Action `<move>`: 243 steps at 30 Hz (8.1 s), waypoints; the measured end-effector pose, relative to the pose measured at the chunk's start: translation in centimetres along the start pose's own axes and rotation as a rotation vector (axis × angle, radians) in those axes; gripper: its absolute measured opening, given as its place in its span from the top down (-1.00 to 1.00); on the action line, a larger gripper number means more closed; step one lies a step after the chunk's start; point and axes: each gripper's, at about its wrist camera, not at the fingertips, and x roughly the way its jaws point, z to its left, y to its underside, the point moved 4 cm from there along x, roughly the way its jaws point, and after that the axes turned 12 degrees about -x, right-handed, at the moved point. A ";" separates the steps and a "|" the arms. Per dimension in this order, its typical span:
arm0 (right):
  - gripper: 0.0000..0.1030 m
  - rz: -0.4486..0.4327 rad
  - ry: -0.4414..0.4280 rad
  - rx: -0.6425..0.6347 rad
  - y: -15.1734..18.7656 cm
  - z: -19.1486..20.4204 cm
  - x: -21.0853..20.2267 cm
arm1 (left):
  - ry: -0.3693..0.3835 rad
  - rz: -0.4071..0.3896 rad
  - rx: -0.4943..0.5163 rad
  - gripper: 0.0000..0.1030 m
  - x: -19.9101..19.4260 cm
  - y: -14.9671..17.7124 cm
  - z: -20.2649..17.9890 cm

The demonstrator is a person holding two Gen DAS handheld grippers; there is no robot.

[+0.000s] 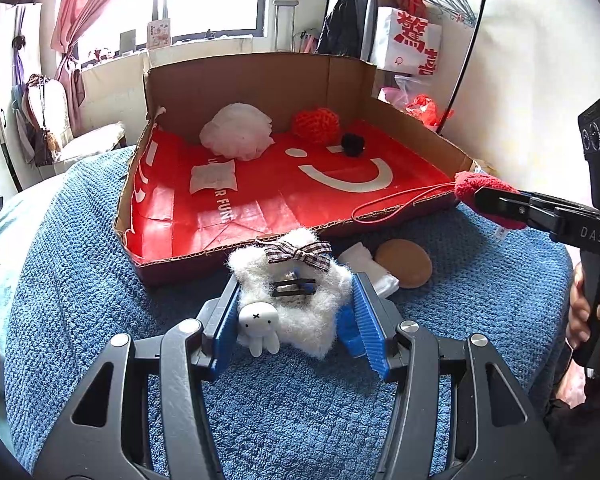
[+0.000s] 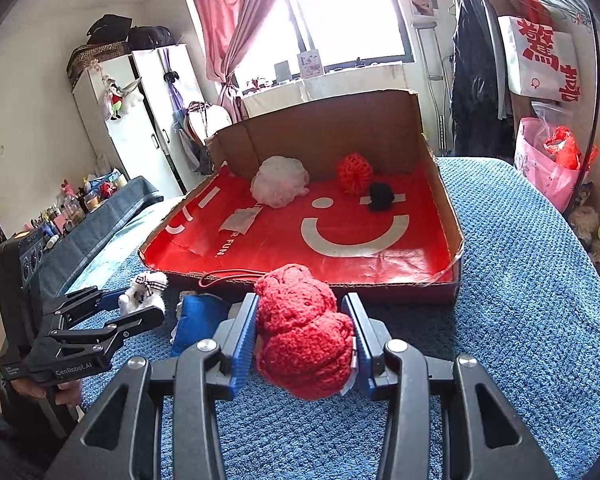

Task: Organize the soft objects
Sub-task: 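Carry both items into the box and open both tools to release, then lift both tools out of the box back over the blanket, then grasp the cork disc with the right tool while the left grasps the cream crochet piece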

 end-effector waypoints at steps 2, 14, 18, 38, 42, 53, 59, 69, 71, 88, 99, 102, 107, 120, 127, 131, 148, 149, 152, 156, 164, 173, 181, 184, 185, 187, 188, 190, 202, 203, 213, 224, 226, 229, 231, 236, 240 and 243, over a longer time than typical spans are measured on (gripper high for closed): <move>0.12 -0.007 0.000 0.006 -0.1 -0.2 -0.1 | 0.003 -0.001 0.001 0.01 0.0 -0.2 -0.1; 0.12 0.010 -0.008 0.041 -8.6 -4.2 5.4 | 0.047 0.065 0.077 0.01 4.5 -7.1 -1.2; 0.12 0.106 0.012 0.047 -10.6 -5.9 9.8 | 0.037 0.131 0.104 0.01 8.1 -10.6 -1.2; 0.12 0.389 0.068 0.006 -10.6 -7.3 20.3 | -0.003 0.336 0.070 0.01 18.7 -13.0 -0.8; 0.12 0.416 0.075 -0.017 -10.5 -7.0 20.7 | -0.011 0.348 0.068 0.01 19.2 -12.9 -1.0; 0.10 0.475 0.103 -0.053 -10.8 -5.9 22.6 | -0.007 0.361 0.055 0.00 19.8 -13.1 -1.1; 0.10 0.482 0.097 -0.044 -10.9 -5.4 22.8 | -0.010 0.358 0.069 0.00 19.8 -13.3 -1.3; 0.09 0.489 0.093 -0.039 -10.3 -6.3 23.6 | -0.018 0.352 0.076 -0.04 19.6 -13.0 -2.0; 0.09 0.489 0.092 -0.038 -10.3 -6.3 23.6 | -0.017 0.353 0.077 -0.10 19.7 -12.9 -2.2; -0.18 0.473 0.072 -0.009 -10.6 -7.4 22.8 | -0.016 0.325 0.102 -0.25 18.8 -13.1 -2.6; -0.38 0.399 0.092 -0.013 -11.6 -7.0 18.5 | 0.005 0.252 0.063 -0.46 15.3 -12.5 -2.1; -0.50 0.354 0.105 -0.029 -12.2 -6.4 16.1 | 0.017 0.209 0.036 -0.51 13.3 -12.9 -1.9; -0.64 0.267 0.140 -0.064 -13.0 -4.8 11.8 | 0.036 0.129 0.022 -0.65 9.7 -13.0 -1.8; -1.00 0.054 0.197 -0.118 -12.6 -1.4 1.9 | 0.059 -0.106 -0.019 -0.86 1.0 -12.3 -3.0; -1.00 -0.061 0.232 -0.138 -10.4 0.7 -2.7 | 0.045 -0.236 -0.049 -0.91 -3.2 -10.7 -3.3; -1.00 -0.097 0.260 -0.156 -8.9 1.7 -4.2 | 0.035 -0.283 -0.068 -0.92 -5.1 -9.3 -3.5; -1.00 -0.274 0.376 -0.122 -1.6 3.1 -8.8 | -0.058 -0.438 -0.082 -0.96 -9.4 -2.4 -4.0; -1.00 -0.284 0.379 -0.122 -1.1 3.1 -8.9 | -0.071 -0.452 -0.084 -0.96 -9.4 -1.9 -4.0; -1.00 -0.310 0.394 -0.119 0.2 3.2 -9.1 | -0.077 -0.473 -0.079 -0.96 -9.4 -0.7 -4.0; -1.00 -0.318 0.399 -0.123 2.0 3.5 -8.5 | -0.091 -0.492 -0.083 -0.96 -9.0 1.0 -3.6; -1.00 -0.251 0.382 -0.112 4.9 3.7 -5.8 | -0.118 -0.446 -0.097 -0.96 -7.0 3.8 -2.8; -1.00 -0.167 0.370 -0.091 6.7 3.5 -3.6 | -0.127 -0.367 -0.119 -0.96 -5.1 5.1 -2.1; -1.00 -0.136 0.356 -0.070 7.3 3.1 -2.8 | -0.133 -0.331 -0.123 -0.96 -4.1 5.5 -1.9; -1.00 -0.128 0.356 -0.067 7.5 3.0 -2.7 | -0.136 -0.326 -0.123 -0.96 -3.9 5.6 -1.9; -1.00 -0.125 0.355 -0.067 7.5 3.0 -2.6 | -0.137 -0.323 -0.124 -0.96 -3.8 5.6 -1.9; -1.00 -0.121 0.357 -0.066 7.7 3.0 -2.5 | -0.139 -0.318 -0.123 -0.96 -3.7 5.6 -1.9; -1.00 -0.121 0.357 -0.065 7.7 3.0 -2.5 | -0.139 -0.315 -0.123 -0.96 -3.6 5.6 -1.8; -1.00 -0.119 0.356 -0.062 7.8 2.9 -2.5 | -0.140 -0.313 -0.123 -0.96 -3.6 5.7 -1.8; -1.00 -0.069 0.305 -0.031 6.7 1.9 -1.5 | -0.127 -0.242 -0.132 -0.96 -2.7 4.9 -1.6; -1.00 -0.057 0.291 -0.027 6.5 1.7 -1.3 | -0.126 -0.231 -0.129 -0.96 -2.6 4.6 -1.6; -1.00 0.112 0.126 -0.012 4.0 0.5 2.5 | -0.082 -0.099 -0.133 -0.96 -0.2 2.2 -0.8; -1.00 0.175 0.077 -0.028 3.3 -0.1 4.4 | -0.114 -0.016 -0.046 -0.95 0.3 1.4 1.8; -1.00 0.189 0.059 -0.034 3.3 -0.1 4.8 | -0.106 0.017 -0.022 -0.95 0.4 1.7 2.3; -1.00 0.214 0.030 -0.037 3.4 -0.2 5.3 | -0.097 0.052 0.016 -0.95 0.8 2.1 2.6; -1.00 0.241 0.022 -0.046 3.5 -0.1 5.9 | -0.080 0.078 0.036 -0.95 1.4 2.3 2.6; -0.95 0.278 -0.009 -0.071 3.5 0.3 7.2 | -0.040 0.116 0.054 -0.86 2.8 2.1 2.1; -0.92 0.294 -0.013 -0.127 3.2 1.1 8.0 | -0.017 0.123 0.078 -0.85 3.3 1.8 1.1; -0.89 0.303 -0.018 -0.167 3.0 1.7 8.4 | -0.011 0.124 0.094 -0.84 3.7 1.5 0.4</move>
